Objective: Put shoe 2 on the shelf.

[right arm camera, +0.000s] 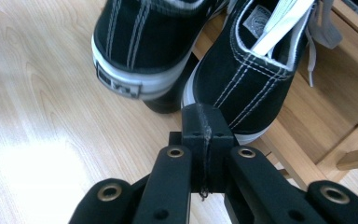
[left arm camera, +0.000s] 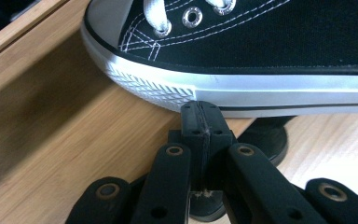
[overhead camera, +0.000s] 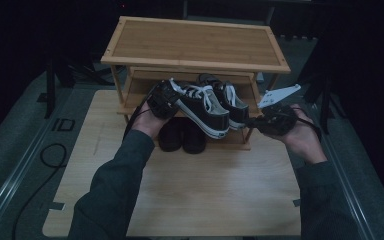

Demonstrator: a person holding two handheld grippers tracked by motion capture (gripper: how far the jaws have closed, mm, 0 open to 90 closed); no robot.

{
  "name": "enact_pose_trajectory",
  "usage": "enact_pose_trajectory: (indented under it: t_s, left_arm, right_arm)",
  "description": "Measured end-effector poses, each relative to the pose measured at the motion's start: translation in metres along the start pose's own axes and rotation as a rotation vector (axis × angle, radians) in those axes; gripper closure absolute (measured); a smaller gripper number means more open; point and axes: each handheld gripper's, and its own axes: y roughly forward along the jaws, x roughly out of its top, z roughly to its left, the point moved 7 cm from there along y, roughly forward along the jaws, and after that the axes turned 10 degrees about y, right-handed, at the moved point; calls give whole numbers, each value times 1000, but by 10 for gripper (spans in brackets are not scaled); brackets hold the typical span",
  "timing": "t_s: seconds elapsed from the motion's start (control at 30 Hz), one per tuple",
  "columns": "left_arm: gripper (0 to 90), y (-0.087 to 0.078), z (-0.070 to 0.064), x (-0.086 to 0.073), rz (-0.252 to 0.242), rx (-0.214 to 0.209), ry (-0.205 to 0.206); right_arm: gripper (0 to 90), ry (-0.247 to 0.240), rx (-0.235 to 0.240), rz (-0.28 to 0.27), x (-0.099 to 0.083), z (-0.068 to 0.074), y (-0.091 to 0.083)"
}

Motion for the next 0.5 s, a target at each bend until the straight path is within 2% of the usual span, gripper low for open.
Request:
enact_pose_trajectory:
  t_s: [0.17,0.27,0.43,0.5]
  left_arm:
    - [900,6,8,1,19,36,-18]
    - [900,10,13,1,18,49,-44]
    - [900,14,18,1,4,31,-98]
    - [900,14,18,0,-1,17,-108]
  right_arm:
    - [895,-9,13,5,-1,3,6]
    - [895,-13,20,8,-1,5,9]
    - [894,-32,41,16,-1,13,15]
    - [895,-39,50,12,1,17,18]
